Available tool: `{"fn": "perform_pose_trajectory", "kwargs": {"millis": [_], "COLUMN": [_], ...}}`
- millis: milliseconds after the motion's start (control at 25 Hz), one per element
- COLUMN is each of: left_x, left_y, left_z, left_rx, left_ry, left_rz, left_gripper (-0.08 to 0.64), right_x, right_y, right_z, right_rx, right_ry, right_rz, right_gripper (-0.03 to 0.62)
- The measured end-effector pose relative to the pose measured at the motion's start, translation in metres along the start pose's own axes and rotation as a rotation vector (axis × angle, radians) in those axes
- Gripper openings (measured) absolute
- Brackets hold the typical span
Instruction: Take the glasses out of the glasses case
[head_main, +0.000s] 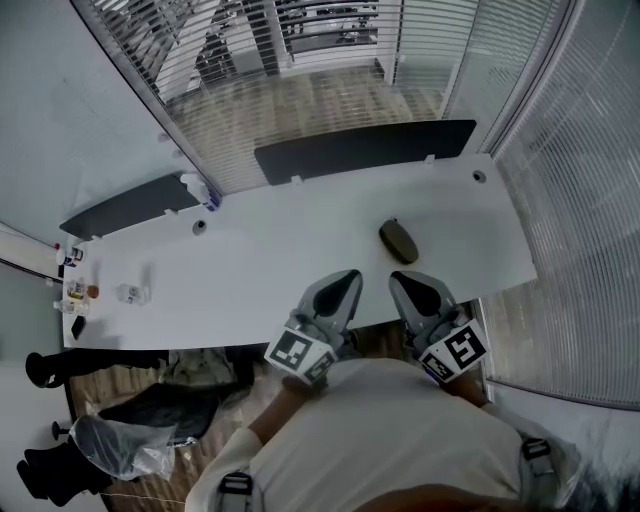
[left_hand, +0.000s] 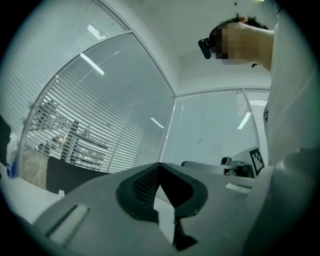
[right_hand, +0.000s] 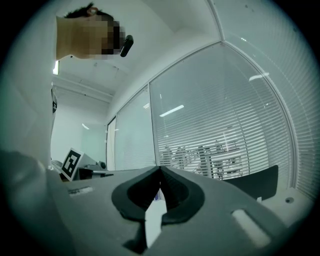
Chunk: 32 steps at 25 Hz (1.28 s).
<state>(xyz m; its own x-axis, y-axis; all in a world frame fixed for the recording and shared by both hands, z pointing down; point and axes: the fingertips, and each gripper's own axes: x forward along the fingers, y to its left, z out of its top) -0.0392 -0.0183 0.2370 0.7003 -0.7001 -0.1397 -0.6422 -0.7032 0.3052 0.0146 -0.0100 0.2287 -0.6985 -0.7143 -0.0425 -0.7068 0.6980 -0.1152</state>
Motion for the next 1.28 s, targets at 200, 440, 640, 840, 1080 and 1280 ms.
{"fn": "perform_pose_trajectory", "kwargs": {"millis": [200,440,640,840,1080,1280], "left_x": [0.003,0.008,0.010,0.015,0.030,0.047], "left_y": [0.022,0.043,0.050,0.050,0.042,0.037], "left_z": [0.001,0.009,0.008,0.003,0.002,0.002], "left_rx": [0.006,0.001,-0.009,-0.016,-0.025,-0.012], "left_ry": [0.006,0.010,0.014,0.025,0.034,0.014], "left_rz": [-0.003,-0.003,-0.002,-0.010,-0.014,-0.006], "left_gripper": [0.002,0.002,0.002,0.002,0.002,0.002], "right_x": [0.024,0.047,0.054,0.054,0.046,0.040], "right_y": [-0.005,-0.011,-0.013,-0.018,-0.032,-0.047], "right_z": [-0.005,-0.007,-0.007,-0.007,-0.005,0.000], "right_rx": [0.004,0.002,0.001,0.000,0.002,-0.006], "right_ry": [-0.004,-0.002,-0.005,-0.008,0.006,0.002], "right_rz": [0.003,-0.001,-0.004,-0.016,-0.025,-0.014], "right_gripper": [0.000,0.000,0.000,0.000,0.000,0.000]}}
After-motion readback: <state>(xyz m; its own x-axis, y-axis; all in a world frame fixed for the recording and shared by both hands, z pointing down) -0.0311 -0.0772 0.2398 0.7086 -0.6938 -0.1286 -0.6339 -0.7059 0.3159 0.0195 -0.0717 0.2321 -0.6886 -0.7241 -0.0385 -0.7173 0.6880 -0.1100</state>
